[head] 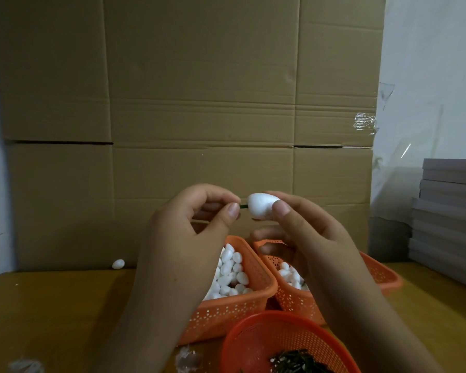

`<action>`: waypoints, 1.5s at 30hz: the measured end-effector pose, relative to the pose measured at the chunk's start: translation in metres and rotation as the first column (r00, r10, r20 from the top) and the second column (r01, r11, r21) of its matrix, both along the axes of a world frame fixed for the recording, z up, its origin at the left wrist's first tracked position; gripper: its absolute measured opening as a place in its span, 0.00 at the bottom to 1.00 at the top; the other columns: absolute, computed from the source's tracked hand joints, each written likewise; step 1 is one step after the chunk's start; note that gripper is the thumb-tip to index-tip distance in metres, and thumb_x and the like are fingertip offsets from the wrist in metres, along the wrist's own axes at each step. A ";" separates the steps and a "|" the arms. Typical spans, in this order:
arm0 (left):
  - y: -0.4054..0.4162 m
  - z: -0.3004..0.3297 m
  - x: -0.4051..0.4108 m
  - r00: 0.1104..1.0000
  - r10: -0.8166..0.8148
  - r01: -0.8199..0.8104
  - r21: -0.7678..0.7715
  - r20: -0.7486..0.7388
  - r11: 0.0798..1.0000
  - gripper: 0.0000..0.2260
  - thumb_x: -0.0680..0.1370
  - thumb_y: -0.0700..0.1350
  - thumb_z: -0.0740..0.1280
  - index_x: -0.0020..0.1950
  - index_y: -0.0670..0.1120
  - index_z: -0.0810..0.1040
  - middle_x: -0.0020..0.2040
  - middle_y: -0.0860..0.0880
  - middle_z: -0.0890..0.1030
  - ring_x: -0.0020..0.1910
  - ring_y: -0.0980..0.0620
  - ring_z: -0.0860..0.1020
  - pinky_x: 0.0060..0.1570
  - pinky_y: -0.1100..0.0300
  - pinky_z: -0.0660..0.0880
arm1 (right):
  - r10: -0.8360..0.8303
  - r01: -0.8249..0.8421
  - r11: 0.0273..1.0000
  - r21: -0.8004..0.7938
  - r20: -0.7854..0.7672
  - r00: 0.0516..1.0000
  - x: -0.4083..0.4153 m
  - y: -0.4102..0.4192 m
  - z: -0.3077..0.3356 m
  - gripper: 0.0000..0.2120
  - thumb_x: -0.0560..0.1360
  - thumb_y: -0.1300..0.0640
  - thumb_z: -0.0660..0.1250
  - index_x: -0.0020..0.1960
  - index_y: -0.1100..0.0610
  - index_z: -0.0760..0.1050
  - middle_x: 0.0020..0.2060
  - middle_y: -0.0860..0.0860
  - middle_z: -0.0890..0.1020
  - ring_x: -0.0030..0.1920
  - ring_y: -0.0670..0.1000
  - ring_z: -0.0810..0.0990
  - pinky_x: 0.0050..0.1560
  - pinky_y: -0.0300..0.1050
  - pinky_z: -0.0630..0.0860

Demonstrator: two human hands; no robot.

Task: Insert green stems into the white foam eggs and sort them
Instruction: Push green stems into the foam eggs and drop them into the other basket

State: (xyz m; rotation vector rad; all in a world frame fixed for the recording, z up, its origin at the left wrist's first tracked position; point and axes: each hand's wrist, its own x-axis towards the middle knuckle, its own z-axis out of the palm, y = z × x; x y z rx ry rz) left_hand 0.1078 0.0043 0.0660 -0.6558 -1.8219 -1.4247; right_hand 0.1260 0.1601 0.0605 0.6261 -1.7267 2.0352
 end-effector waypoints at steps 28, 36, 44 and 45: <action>-0.020 0.008 0.003 0.999 0.028 -0.036 0.179 0.045 0.983 0.08 0.78 0.45 0.64 0.46 0.58 0.80 0.41 0.60 0.84 0.42 0.60 0.80 0.44 0.61 0.74 | -0.482 0.351 0.325 0.878 -0.165 0.860 -0.073 0.022 -0.042 0.08 0.76 0.53 0.65 0.50 0.47 0.82 0.43 0.42 0.84 0.43 0.41 0.81 0.48 0.43 0.80; -0.025 0.013 0.003 0.999 -0.012 0.003 0.223 0.042 0.975 0.11 0.79 0.41 0.64 0.44 0.56 0.81 0.38 0.56 0.84 0.37 0.61 0.80 0.42 0.63 0.73 | -0.391 -0.178 0.030 0.984 0.176 0.904 -0.146 -0.046 -0.061 0.24 0.77 0.49 0.66 0.70 0.58 0.71 0.67 0.56 0.74 0.64 0.55 0.74 0.64 0.50 0.72; -0.026 0.012 0.004 0.999 -0.032 0.025 0.204 0.034 0.979 0.11 0.79 0.41 0.64 0.44 0.56 0.81 0.38 0.57 0.84 0.38 0.61 0.80 0.39 0.70 0.76 | -0.470 -0.259 -0.074 0.963 0.195 0.861 -0.177 -0.059 -0.080 0.31 0.77 0.50 0.66 0.74 0.62 0.62 0.73 0.60 0.64 0.70 0.61 0.67 0.67 0.54 0.69; -0.026 0.013 0.004 0.999 -0.034 0.026 0.198 0.036 0.980 0.11 0.79 0.41 0.64 0.44 0.56 0.81 0.39 0.57 0.84 0.38 0.61 0.81 0.39 0.69 0.76 | -0.468 -0.253 -0.065 0.965 0.194 0.862 -0.176 -0.058 -0.080 0.31 0.77 0.48 0.67 0.74 0.62 0.62 0.73 0.61 0.63 0.70 0.62 0.67 0.67 0.54 0.69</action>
